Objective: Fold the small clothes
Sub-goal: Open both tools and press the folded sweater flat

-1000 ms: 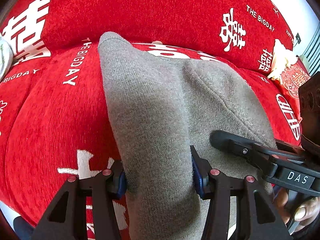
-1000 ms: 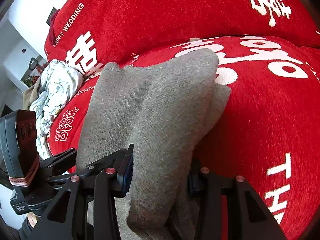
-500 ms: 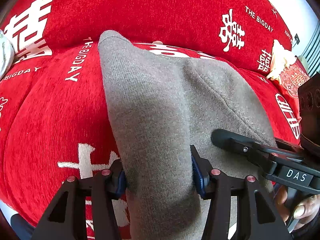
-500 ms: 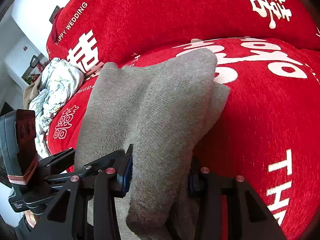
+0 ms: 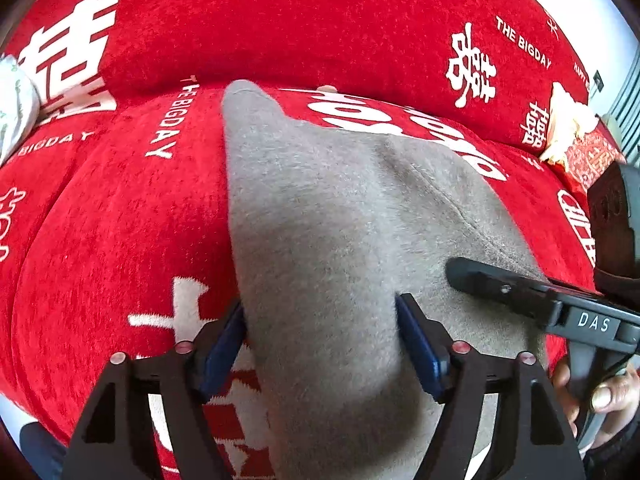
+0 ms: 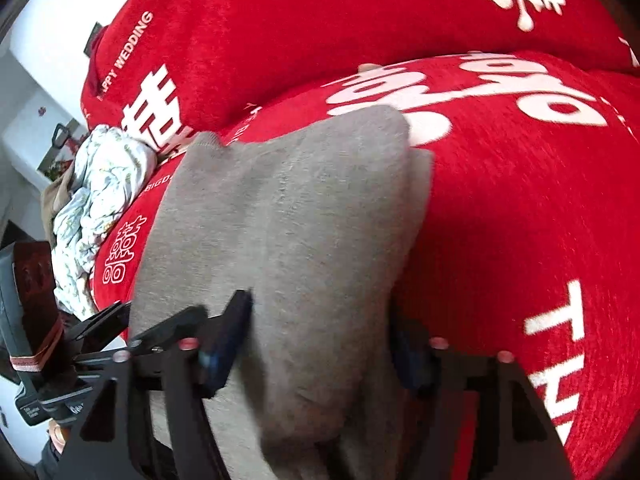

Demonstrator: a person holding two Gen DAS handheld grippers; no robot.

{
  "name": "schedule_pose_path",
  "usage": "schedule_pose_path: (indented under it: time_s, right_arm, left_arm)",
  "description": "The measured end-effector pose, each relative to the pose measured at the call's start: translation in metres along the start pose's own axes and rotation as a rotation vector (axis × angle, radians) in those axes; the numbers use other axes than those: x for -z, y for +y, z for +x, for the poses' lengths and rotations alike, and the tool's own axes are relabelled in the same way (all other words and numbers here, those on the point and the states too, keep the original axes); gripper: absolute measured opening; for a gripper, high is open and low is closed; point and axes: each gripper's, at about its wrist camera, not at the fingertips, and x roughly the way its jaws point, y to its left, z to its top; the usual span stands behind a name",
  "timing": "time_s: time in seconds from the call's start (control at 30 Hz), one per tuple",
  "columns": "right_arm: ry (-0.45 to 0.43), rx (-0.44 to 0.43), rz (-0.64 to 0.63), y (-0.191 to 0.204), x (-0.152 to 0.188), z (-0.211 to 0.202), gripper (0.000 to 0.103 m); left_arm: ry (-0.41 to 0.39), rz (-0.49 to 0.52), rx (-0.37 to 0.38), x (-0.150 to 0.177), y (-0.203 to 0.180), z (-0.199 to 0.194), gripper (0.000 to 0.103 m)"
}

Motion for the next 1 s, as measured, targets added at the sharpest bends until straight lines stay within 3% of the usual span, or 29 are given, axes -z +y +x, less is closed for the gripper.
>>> schedule_pose_path:
  time_s: [0.07, 0.2, 0.3, 0.43, 0.53, 0.7, 1.0]
  right_arm:
    - [-0.03, 0.025, -0.004, -0.001, 0.001, -0.01, 0.073]
    - [-0.17, 0.14, -0.088, 0.015, 0.003, -0.04, 0.074]
    - [-0.226, 0.154, -0.172, 0.035, 0.0, -0.048, 0.074]
    - [-0.174, 0.093, -0.277, 0.054, 0.002, -0.033, 0.074]
    - [-0.124, 0.115, -0.295, 0.052, 0.007, -0.018, 0.073]
    - [-0.119, 0.133, -0.304, 0.046, 0.01, -0.02, 0.073]
    - [-0.179, 0.134, -0.455, 0.079, 0.052, -0.049, 0.08]
  left_arm:
    - [-0.01, -0.023, 0.0, 0.0, 0.003, -0.008, 0.076]
    - [-0.122, -0.047, -0.077, -0.007, 0.008, -0.033, 0.076]
    - [-0.139, -0.065, -0.09, -0.015, 0.01, -0.035, 0.076]
    - [-0.107, -0.017, -0.109, -0.02, 0.0, -0.019, 0.076]
    - [-0.05, 0.032, -0.149, -0.014, -0.004, 0.001, 0.076]
    - [-0.044, -0.01, -0.103, -0.013, 0.004, 0.001, 0.076]
    - [-0.143, 0.109, -0.233, 0.006, -0.016, -0.032, 0.076]
